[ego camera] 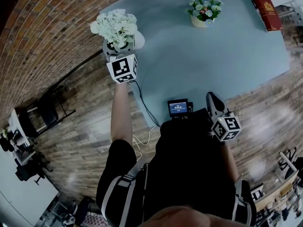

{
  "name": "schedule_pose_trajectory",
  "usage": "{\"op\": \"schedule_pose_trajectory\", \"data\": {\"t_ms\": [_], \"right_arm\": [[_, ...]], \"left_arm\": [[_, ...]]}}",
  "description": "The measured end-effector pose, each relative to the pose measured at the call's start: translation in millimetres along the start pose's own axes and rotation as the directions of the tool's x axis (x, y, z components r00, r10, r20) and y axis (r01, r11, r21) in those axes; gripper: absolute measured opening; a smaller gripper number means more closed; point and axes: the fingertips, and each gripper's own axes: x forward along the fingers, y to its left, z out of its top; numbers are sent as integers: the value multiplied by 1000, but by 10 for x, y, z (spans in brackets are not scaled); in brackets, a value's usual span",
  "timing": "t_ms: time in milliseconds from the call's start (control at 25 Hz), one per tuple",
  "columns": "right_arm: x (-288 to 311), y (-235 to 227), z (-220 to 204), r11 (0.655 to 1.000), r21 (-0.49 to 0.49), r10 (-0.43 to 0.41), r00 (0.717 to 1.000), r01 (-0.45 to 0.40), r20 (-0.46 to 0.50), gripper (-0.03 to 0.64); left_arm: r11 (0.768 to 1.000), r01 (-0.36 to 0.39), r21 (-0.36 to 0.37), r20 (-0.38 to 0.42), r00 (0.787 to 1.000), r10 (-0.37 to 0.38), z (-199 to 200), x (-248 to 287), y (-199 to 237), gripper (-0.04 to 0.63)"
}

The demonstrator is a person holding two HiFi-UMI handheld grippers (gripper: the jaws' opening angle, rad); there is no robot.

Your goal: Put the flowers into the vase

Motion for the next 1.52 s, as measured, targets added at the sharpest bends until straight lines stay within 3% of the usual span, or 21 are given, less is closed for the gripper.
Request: {"op": "schedule_pose_trajectory", "data": {"t_ms": [880, 1160, 1400, 1520], "right_arm": [[84, 148, -71, 1000, -7, 7, 1000, -6, 22, 18], [3, 299, 24, 1000, -25, 4, 1000, -4, 29, 18], [-261, 280, -28, 997, -24, -70, 996, 71, 46, 18], [-337, 160, -25, 994, -5, -110, 990, 111, 91, 18]], "left_arm": [[999, 8, -48, -78, 997, -11, -198, -111, 140, 350], [995, 48, -85, -82, 995, -55, -108, -229, 127, 373], [983, 121, -138, -66, 989, -131, -243, -391, -43, 388], [983, 116, -141, -72, 989, -127, -415, -573, 35, 388]]}}
